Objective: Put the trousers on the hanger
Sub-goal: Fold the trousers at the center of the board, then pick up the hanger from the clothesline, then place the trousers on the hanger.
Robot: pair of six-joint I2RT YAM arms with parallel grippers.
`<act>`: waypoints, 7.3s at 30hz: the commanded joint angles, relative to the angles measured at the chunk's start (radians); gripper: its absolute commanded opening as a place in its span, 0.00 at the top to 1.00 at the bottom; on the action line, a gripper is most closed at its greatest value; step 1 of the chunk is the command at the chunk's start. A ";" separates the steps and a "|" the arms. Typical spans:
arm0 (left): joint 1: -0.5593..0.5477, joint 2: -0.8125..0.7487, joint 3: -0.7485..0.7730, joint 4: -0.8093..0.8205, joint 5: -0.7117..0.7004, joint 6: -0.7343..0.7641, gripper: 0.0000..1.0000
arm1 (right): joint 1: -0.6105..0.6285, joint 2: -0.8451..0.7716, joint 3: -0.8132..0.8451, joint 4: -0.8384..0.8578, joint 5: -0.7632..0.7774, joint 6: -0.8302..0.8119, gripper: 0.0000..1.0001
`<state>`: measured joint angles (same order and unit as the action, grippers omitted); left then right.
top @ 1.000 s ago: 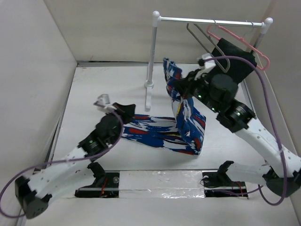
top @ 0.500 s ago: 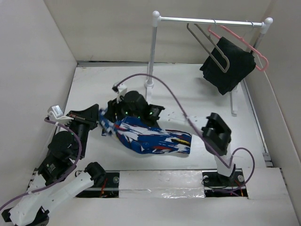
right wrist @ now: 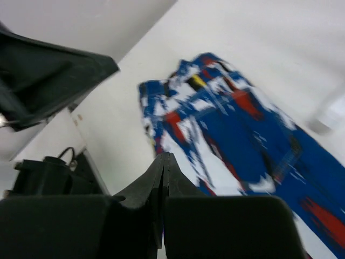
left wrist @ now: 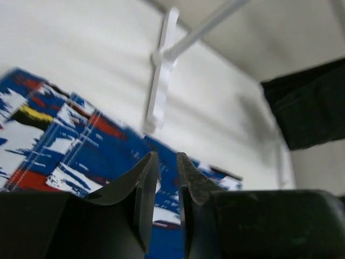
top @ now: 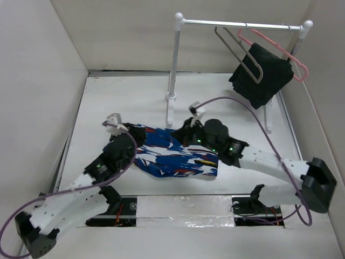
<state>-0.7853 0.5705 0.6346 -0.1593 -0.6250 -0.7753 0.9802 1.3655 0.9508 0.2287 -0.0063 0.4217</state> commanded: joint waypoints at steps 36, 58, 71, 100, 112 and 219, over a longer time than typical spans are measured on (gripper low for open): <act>0.167 0.150 -0.328 0.210 0.191 -0.150 0.56 | -0.695 0.136 -0.255 0.194 -0.325 -0.046 0.87; 0.017 0.489 -0.161 0.518 0.346 -0.016 1.00 | -0.456 -0.259 -0.790 0.219 -0.150 0.143 1.00; -0.083 0.496 -0.095 0.492 0.297 0.030 1.00 | -0.411 -0.711 -0.303 -0.328 0.135 -0.114 1.00; -0.226 0.338 -0.213 0.405 0.211 0.021 1.00 | -0.954 0.066 0.723 -0.666 -0.149 -0.460 0.52; -0.226 0.401 -0.162 0.414 0.225 0.013 1.00 | -0.922 0.011 0.591 -0.531 -0.227 -0.449 1.00; -0.289 0.977 0.032 1.237 0.640 -0.180 1.00 | -0.311 -0.740 -0.388 -0.427 0.103 -0.124 1.00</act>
<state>-1.0630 1.5707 0.7197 0.8299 -0.0685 -0.9081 0.6689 0.5827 0.5190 -0.2729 0.1612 0.3065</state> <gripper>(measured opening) 0.108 0.009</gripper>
